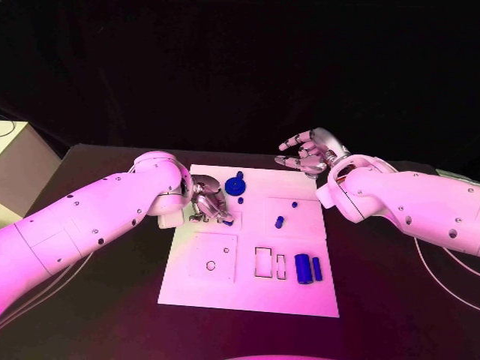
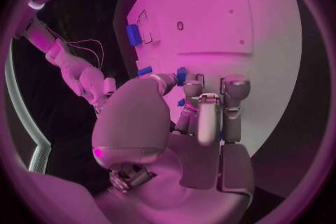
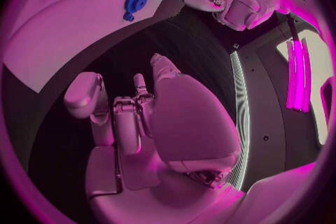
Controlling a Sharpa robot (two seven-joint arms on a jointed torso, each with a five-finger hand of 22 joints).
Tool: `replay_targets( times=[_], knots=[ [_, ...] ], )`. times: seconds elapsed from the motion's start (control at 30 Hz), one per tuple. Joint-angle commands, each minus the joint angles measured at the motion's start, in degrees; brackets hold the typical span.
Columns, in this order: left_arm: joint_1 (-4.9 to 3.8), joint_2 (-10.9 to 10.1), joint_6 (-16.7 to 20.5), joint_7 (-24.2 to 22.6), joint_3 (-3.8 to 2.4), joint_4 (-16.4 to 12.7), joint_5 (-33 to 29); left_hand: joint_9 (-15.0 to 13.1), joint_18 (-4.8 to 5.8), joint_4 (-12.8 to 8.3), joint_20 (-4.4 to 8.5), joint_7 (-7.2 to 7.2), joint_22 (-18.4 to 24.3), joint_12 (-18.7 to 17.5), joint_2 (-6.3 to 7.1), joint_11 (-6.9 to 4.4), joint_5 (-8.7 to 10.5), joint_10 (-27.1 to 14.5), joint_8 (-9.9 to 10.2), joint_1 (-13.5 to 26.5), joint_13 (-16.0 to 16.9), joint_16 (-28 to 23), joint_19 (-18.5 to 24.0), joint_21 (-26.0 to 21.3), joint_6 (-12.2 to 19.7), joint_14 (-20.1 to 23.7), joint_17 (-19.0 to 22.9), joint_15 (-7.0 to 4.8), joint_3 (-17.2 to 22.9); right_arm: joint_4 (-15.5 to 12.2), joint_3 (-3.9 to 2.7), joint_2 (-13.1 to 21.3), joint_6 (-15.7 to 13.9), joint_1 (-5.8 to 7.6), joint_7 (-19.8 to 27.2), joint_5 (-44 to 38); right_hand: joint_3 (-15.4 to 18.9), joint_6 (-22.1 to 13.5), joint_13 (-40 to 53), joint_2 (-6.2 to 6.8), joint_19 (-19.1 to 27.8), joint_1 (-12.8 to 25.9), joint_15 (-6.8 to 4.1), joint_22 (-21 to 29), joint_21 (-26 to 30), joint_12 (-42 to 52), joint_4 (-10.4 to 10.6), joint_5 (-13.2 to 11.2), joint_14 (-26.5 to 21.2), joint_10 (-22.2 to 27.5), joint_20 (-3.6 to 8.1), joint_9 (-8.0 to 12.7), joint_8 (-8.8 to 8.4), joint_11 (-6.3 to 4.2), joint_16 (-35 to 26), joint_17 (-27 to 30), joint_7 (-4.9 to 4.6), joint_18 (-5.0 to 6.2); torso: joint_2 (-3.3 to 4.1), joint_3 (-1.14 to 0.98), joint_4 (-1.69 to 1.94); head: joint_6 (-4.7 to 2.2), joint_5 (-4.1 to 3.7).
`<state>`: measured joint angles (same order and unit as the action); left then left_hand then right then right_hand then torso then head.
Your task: Assemble the parts on the task board
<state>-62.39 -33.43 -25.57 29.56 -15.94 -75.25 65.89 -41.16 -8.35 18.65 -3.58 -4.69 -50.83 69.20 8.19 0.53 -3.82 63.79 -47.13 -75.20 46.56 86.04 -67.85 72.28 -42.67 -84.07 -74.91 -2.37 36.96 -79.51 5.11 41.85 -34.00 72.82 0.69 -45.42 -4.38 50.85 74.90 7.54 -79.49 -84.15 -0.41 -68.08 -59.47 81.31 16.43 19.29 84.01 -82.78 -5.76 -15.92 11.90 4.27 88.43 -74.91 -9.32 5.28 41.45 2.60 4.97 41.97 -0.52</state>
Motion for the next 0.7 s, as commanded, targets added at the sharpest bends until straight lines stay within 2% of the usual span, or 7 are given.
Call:
replay_targets(
  times=[0.03,0.43,0.57,0.6,0.63,0.7],
  knots=[
    [0.05,-0.07,0.03,-0.38,-0.03,-0.32,-3.14,-2.03,0.69,-7.84,-0.05,-0.09,0.02,-0.21,0.66,0.19,-0.33,0.14,-0.50,1.31,0.01,-0.14,0.38,0.23,0.25,-1.57,-4.94,-0.18,8.98,-0.03,-0.01,0.00,0.82,-0.12,0.34,-0.10,-0.21,-0.43,6.74,0.34,0.51,0.24,0.48,0.03,0.30,-0.22,0.00,0.18,5.00,0.37,-0.02,0.09,-0.32,0.18,-0.28,-11.42,-0.09,0.90,0.01,0.03,0.01,0.01,0.00],
    [0.32,-1.53,3.58,-0.61,-0.27,-1.45,-5.41,-3.14,0.79,-10.42,-0.06,-0.08,-0.73,0.30,1.33,0.12,-0.47,1.11,-0.97,3.33,0.82,0.15,-0.06,0.78,0.00,-1.94,-5.63,-0.25,12.47,-0.12,-0.01,0.19,0.89,-0.26,0.38,-0.06,-0.33,-0.39,6.73,0.35,0.49,0.33,0.48,0.00,0.29,-0.22,0.02,0.19,4.98,0.37,-0.03,0.10,-0.32,0.18,-0.32,-11.34,-0.09,0.90,-0.02,-0.01,0.03,-0.08,-0.23],
    [0.34,-2.40,4.33,-0.62,-0.39,-1.91,-6.07,-3.52,0.85,-11.37,0.01,0.02,-1.10,0.58,1.76,0.01,-1.14,1.71,-1.14,4.33,1.21,0.45,-0.33,1.08,-0.31,-2.30,-6.35,-0.35,13.72,-0.17,-0.01,0.32,0.87,-0.28,0.39,-0.05,-0.33,-0.39,6.73,0.35,0.49,0.33,0.48,0.00,0.29,-0.22,0.02,0.19,4.98,0.37,-0.03,0.10,-0.32,0.18,-0.32,-11.34,-0.09,0.90,-0.05,-0.02,0.07,0.03,-0.28],
    [0.34,-2.57,4.56,-0.65,-0.41,-2.00,-6.11,-3.73,0.83,-11.90,0.06,0.08,-1.03,0.66,2.08,-0.03,-1.93,1.96,-1.24,4.94,1.29,0.58,-0.30,1.10,-0.46,-2.45,-6.63,-0.40,14.43,-0.18,-0.01,0.35,0.86,-0.28,0.39,-0.05,-0.33,-0.39,6.73,0.35,0.49,0.33,0.48,0.00,0.29,-0.22,0.02,0.19,4.98,0.37,-0.03,0.10,-0.32,0.18,-0.32,-11.34,-0.09,0.90,-0.06,-0.04,0.06,0.01,-0.25],
    [0.34,-2.74,4.85,-0.68,-0.42,-2.09,-6.03,-4.08,0.86,-12.47,0.15,0.12,-1.22,0.72,2.68,-0.12,-5.06,2.25,-1.49,5.93,1.32,0.78,-0.44,1.27,-0.78,-2.67,-7.09,-0.49,15.10,-0.19,-0.01,0.38,0.85,-0.28,0.40,-0.05,-0.33,-0.39,6.73,0.35,0.49,0.33,0.48,0.00,0.29,-0.22,0.02,0.19,4.98,0.37,-0.03,0.10,-0.32,0.18,-0.32,-11.34,-0.09,0.90,-0.08,-0.05,0.07,0.00,-0.21],
    [0.35,-3.02,5.57,-0.78,-0.43,-2.33,-5.46,-4.60,0.99,-13.34,0.29,0.38,-1.99,1.46,3.41,-0.35,-9.44,3.48,-1.97,7.19,2.54,1.25,-0.97,1.75,-1.41,-3.18,-8.18,-0.72,15.49,-0.21,-0.01,0.44,0.81,-0.28,0.41,-0.05,-0.33,-0.39,6.73,0.35,0.49,0.33,0.48,0.00,0.29,-0.22,0.02,0.19,4.98,0.37,-0.03,0.10,-0.32,0.18,-0.32,-11.34,-0.09,0.90,-0.05,-0.05,0.04,-0.04,-0.14]
  ],
)
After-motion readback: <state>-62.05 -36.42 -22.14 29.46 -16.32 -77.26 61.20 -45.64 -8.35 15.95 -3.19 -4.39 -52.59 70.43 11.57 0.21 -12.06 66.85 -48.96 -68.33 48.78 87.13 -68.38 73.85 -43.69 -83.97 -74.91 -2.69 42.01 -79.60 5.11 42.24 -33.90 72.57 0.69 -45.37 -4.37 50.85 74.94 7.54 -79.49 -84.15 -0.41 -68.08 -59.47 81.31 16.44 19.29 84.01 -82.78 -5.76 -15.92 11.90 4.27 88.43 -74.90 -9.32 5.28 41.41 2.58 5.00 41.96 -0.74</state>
